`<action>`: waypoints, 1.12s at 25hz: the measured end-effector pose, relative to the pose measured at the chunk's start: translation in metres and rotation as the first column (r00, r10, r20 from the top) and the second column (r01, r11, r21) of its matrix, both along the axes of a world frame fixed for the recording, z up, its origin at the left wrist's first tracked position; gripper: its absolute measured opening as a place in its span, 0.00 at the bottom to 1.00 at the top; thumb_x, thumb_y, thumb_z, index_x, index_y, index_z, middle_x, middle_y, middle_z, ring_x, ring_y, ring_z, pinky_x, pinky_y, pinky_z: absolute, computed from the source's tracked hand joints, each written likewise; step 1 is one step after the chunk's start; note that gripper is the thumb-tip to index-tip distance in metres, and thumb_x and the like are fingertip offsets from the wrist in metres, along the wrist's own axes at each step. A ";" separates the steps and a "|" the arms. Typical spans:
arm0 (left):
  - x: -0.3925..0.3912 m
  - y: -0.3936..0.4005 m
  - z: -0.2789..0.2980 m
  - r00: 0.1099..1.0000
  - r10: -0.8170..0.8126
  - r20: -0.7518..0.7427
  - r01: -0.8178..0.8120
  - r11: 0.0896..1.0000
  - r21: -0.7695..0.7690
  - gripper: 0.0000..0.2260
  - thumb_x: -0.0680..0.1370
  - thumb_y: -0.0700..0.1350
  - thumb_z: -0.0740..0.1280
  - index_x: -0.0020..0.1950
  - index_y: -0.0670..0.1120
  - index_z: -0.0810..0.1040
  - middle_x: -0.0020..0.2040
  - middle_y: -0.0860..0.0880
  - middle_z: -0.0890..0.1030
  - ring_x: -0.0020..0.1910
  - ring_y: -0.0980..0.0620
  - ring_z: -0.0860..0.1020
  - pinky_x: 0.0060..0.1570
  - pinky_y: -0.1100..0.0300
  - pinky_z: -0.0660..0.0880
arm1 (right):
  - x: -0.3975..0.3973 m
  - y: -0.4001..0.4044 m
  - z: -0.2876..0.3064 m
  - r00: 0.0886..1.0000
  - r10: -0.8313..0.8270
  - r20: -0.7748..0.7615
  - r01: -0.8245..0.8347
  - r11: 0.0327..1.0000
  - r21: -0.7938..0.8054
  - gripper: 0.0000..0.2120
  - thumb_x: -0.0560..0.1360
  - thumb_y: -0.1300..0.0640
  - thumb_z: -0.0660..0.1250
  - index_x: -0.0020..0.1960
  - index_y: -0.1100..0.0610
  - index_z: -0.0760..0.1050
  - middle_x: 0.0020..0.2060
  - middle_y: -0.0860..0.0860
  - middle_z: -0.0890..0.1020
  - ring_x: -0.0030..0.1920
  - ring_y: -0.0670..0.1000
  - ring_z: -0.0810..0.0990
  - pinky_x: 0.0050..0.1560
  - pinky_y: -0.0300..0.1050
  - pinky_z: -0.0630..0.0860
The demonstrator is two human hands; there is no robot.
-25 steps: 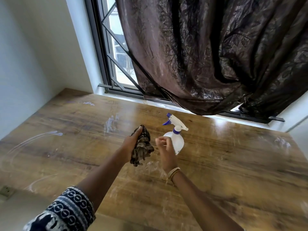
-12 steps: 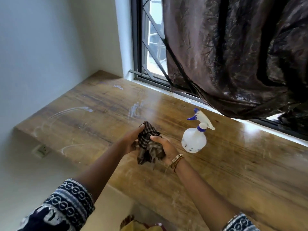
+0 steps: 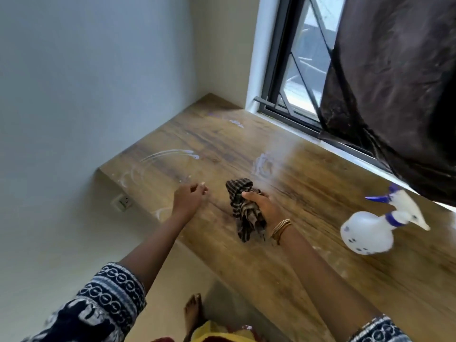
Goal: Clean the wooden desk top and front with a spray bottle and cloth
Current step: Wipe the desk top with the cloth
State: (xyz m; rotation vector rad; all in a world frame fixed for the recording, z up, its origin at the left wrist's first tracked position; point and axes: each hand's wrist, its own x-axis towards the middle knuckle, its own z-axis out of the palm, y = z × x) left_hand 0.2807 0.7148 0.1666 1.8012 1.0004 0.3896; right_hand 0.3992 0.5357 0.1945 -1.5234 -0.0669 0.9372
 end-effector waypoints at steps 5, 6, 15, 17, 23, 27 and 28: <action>-0.040 0.117 -0.005 0.993 0.027 -0.114 0.033 0.867 0.497 0.11 0.78 0.45 0.63 0.47 0.42 0.83 0.44 0.42 0.83 0.44 0.41 0.80 0.43 0.52 0.75 | 0.023 0.087 0.022 0.935 -0.023 0.354 0.044 0.998 -0.052 0.06 0.71 0.63 0.74 0.42 0.66 0.78 0.36 0.59 0.79 0.38 0.56 0.78 0.40 0.50 0.76; -0.049 0.139 -0.006 0.991 0.025 -0.128 0.052 0.825 0.563 0.12 0.77 0.46 0.62 0.48 0.42 0.83 0.45 0.42 0.83 0.45 0.40 0.80 0.44 0.51 0.76 | 0.029 0.106 0.027 0.896 -0.020 0.443 0.058 0.996 -0.073 0.07 0.72 0.63 0.73 0.44 0.67 0.79 0.36 0.58 0.79 0.37 0.55 0.77 0.40 0.49 0.75; -0.077 0.212 -0.015 0.962 -0.006 -0.271 0.212 0.639 0.739 0.21 0.73 0.48 0.57 0.59 0.42 0.81 0.59 0.40 0.81 0.59 0.39 0.79 0.58 0.43 0.74 | 0.065 0.207 0.031 0.364 0.817 0.448 0.214 0.395 -0.894 0.38 0.67 0.29 0.64 0.68 0.52 0.69 0.68 0.59 0.65 0.69 0.62 0.62 0.66 0.59 0.62; -0.071 0.214 -0.022 0.953 -0.023 -0.303 0.241 0.662 0.709 0.22 0.74 0.49 0.57 0.62 0.43 0.80 0.62 0.40 0.79 0.63 0.39 0.77 0.61 0.40 0.72 | 0.077 0.217 0.009 0.309 0.788 0.533 0.144 0.515 -0.845 0.33 0.73 0.31 0.60 0.70 0.51 0.67 0.73 0.57 0.62 0.72 0.60 0.61 0.68 0.59 0.60; -0.033 0.206 -0.026 0.924 -0.063 -0.376 0.316 0.677 0.664 0.23 0.76 0.52 0.55 0.66 0.45 0.77 0.67 0.43 0.76 0.68 0.42 0.73 0.67 0.40 0.64 | 0.094 0.215 -0.053 0.166 0.750 0.641 0.073 0.639 -0.766 0.24 0.82 0.43 0.49 0.77 0.45 0.59 0.76 0.54 0.64 0.76 0.56 0.63 0.70 0.55 0.66; 0.012 0.206 -0.028 0.922 -0.112 -0.369 0.335 0.710 0.620 0.25 0.76 0.53 0.53 0.69 0.45 0.74 0.70 0.44 0.74 0.71 0.44 0.69 0.70 0.39 0.61 | 0.099 0.209 -0.058 0.078 0.731 0.678 0.026 0.679 -0.734 0.26 0.81 0.47 0.49 0.79 0.48 0.56 0.76 0.55 0.65 0.76 0.57 0.62 0.72 0.54 0.66; 0.029 0.208 -0.028 0.921 -0.131 -0.368 0.347 0.709 0.614 0.25 0.76 0.53 0.53 0.68 0.45 0.74 0.70 0.45 0.73 0.71 0.44 0.69 0.70 0.39 0.62 | 0.100 0.207 -0.058 0.043 0.727 0.685 -0.008 0.686 -0.727 0.26 0.82 0.47 0.50 0.79 0.49 0.55 0.76 0.54 0.65 0.76 0.57 0.62 0.73 0.54 0.65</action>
